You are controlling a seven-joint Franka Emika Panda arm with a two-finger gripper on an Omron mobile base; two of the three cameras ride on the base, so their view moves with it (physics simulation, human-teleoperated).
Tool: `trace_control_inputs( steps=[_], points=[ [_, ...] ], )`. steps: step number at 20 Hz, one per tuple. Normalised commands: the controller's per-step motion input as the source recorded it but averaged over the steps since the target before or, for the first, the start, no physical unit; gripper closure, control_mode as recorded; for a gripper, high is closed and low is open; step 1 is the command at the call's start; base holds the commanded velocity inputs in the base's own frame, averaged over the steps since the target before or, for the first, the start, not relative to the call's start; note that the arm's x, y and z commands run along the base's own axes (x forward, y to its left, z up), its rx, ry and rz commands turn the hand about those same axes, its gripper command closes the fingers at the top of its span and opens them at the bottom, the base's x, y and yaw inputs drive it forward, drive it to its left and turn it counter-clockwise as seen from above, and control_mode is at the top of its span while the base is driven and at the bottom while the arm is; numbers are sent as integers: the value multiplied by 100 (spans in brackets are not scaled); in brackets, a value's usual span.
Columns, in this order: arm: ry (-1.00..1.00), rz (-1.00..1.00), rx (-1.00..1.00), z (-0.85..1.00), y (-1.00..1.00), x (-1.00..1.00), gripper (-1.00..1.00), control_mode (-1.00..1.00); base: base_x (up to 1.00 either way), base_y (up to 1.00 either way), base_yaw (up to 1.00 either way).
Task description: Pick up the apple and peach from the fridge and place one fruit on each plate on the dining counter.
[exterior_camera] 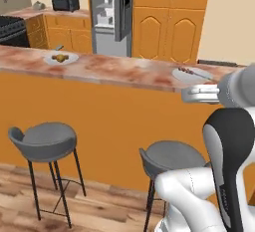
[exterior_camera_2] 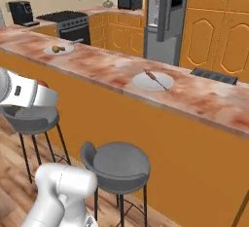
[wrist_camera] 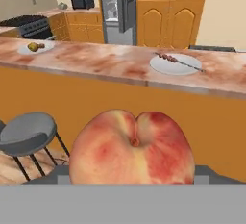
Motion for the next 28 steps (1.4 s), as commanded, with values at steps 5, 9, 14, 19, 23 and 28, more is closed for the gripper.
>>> trace_control_inputs(
  steps=[5, 9, 14, 19, 23, 28],
  points=[
    [0, 0, 0, 0, 0, 0, 100, 100, 86, 35, -64],
    [0, 0, 0, 0, 0, 0, 100, 100, 93, 5, -53],
    [0, 0, 0, 0, 0, 0, 100, 100, 100, 9, -27],
    [0, 0, 0, 0, 0, 0, 100, 100, 100, 0, -8],
    [0, 0, 0, 0, 0, 0, 100, 100, 100, 16, -29],
    [11, -24, 8, -6, 1, 100, 100, -100, 0, 0, 0]
  ],
)
